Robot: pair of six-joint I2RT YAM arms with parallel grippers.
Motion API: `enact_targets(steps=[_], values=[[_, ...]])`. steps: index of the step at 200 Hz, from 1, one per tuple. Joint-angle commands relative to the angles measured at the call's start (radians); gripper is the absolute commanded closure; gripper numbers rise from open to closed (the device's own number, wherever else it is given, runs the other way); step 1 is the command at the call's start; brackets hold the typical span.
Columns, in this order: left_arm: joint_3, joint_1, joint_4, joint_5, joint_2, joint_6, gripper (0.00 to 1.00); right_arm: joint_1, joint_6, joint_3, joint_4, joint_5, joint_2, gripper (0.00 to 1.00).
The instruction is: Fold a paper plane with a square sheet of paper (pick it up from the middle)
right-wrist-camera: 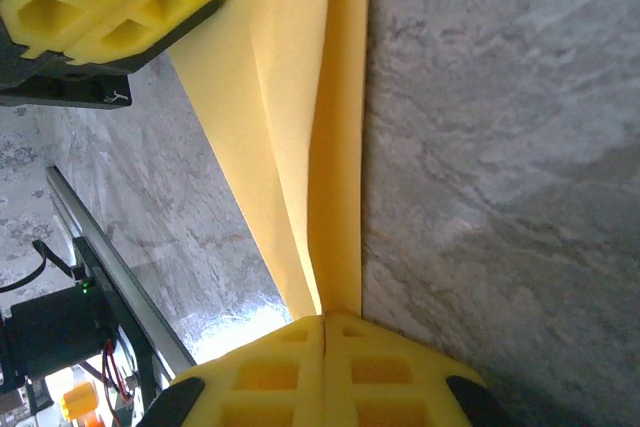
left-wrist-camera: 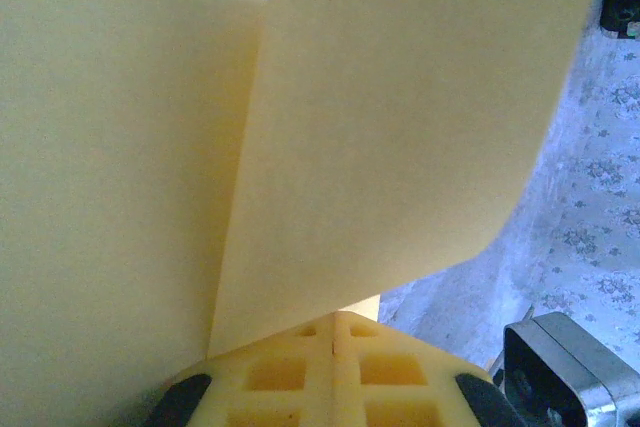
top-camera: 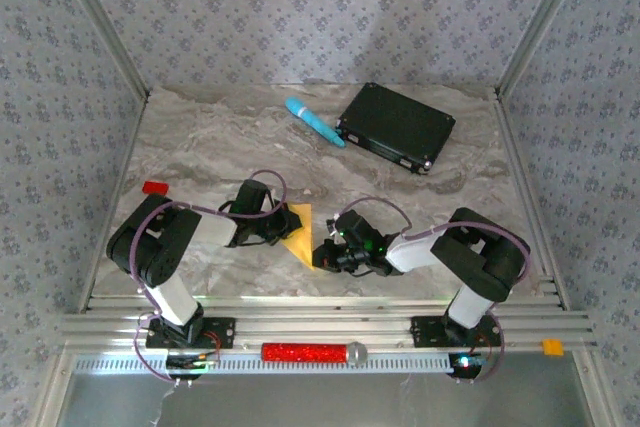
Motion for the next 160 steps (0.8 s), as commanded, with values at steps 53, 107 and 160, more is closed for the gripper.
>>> enact_targets(steps=[53,107,160], values=[[-0.039,-0.004,-0.062,-0.051,0.031,-0.014,0.96,0.035,0.018,-0.046,-0.139,-0.02,0.012,0.95],[-0.038,-0.005,-0.058,-0.049,0.031,-0.015,0.96,0.034,0.002,-0.041,-0.212,0.009,-0.036,0.88],[-0.036,-0.01,-0.051,-0.05,0.034,-0.021,0.96,0.044,0.01,-0.043,-0.199,0.001,-0.011,0.99]])
